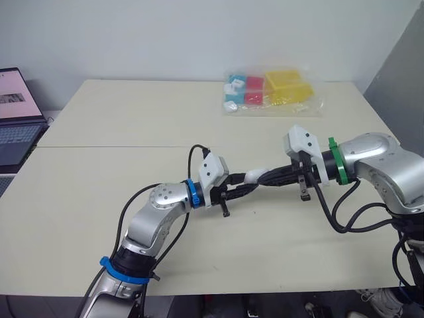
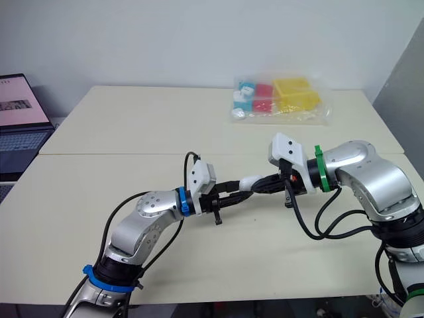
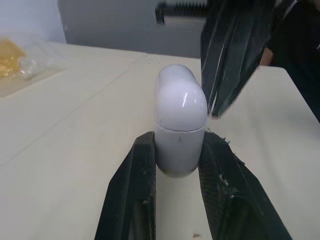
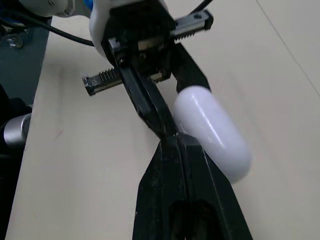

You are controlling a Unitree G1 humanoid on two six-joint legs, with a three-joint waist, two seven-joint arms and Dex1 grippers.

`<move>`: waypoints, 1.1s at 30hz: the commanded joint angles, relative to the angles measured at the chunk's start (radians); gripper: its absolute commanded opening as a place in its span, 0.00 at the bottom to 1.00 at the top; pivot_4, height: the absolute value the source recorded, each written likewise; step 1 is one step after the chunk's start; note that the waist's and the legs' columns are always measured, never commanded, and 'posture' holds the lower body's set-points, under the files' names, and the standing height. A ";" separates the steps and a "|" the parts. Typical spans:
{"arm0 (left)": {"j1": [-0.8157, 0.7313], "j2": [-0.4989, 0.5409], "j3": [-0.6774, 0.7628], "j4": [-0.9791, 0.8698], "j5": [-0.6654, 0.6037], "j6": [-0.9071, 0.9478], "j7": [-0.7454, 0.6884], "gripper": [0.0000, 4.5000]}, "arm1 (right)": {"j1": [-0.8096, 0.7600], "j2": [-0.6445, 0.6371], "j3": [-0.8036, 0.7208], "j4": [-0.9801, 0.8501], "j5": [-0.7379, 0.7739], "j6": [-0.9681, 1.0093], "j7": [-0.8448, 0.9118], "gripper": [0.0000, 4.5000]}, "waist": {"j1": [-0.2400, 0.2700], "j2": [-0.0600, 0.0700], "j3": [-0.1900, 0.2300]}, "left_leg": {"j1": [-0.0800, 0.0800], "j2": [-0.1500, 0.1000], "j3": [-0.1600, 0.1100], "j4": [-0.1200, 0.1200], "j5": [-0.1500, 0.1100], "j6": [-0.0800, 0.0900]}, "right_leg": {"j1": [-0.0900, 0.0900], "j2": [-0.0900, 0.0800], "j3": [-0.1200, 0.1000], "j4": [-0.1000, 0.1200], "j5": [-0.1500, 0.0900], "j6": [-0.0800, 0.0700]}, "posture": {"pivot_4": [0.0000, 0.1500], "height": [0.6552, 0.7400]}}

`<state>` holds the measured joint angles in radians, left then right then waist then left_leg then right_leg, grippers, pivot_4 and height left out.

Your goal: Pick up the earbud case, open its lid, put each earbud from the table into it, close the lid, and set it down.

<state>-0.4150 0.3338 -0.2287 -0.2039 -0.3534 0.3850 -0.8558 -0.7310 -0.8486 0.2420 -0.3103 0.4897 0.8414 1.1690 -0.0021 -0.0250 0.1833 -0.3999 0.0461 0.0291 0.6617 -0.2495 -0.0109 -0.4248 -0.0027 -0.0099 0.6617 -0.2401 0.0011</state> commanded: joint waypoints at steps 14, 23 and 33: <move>-0.056 0.006 -0.028 0.048 -0.204 0.617 0.028 0.18 | 0.349 -0.157 -0.319 -0.267 -0.013 -0.095 -0.128 0.00 | 0.000 0.000 0.000 | 0.000 -0.001 -0.001 0.000 0.000 0.000 | 0.001 -0.001 -0.001 -0.001 0.000 0.002 | 1.00 1.00; -0.122 -0.024 0.068 0.184 -0.250 0.831 0.110 0.18 | 0.484 -0.164 -0.324 -0.328 -0.071 -0.175 -0.185 0.00 | -0.004 -0.001 0.000 | 0.002 0.000 -0.003 0.000 0.000 0.000 | 0.002 0.001 -0.002 0.002 0.000 0.002 | 1.00 1.00; -0.110 -0.010 0.087 0.195 -0.236 0.853 0.167 0.52 | 0.498 -0.163 -0.320 -0.301 -0.079 -0.204 -0.182 0.00 | -0.004 -0.001 0.000 | 0.003 -0.001 -0.002 0.001 0.000 0.000 | 0.003 0.000 -0.001 0.001 0.000 0.002 | 1.00 1.00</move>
<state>-0.5390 0.3131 -0.1603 -0.0077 -0.5975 1.2253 -0.7110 -0.2214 -1.0001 -0.0576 -0.6034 0.4142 0.6592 0.9904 -0.0065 -0.0259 0.1837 -0.3965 0.0456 0.0266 0.6622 -0.2495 -0.0111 -0.4217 -0.0024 -0.0108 0.6629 -0.2403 0.0027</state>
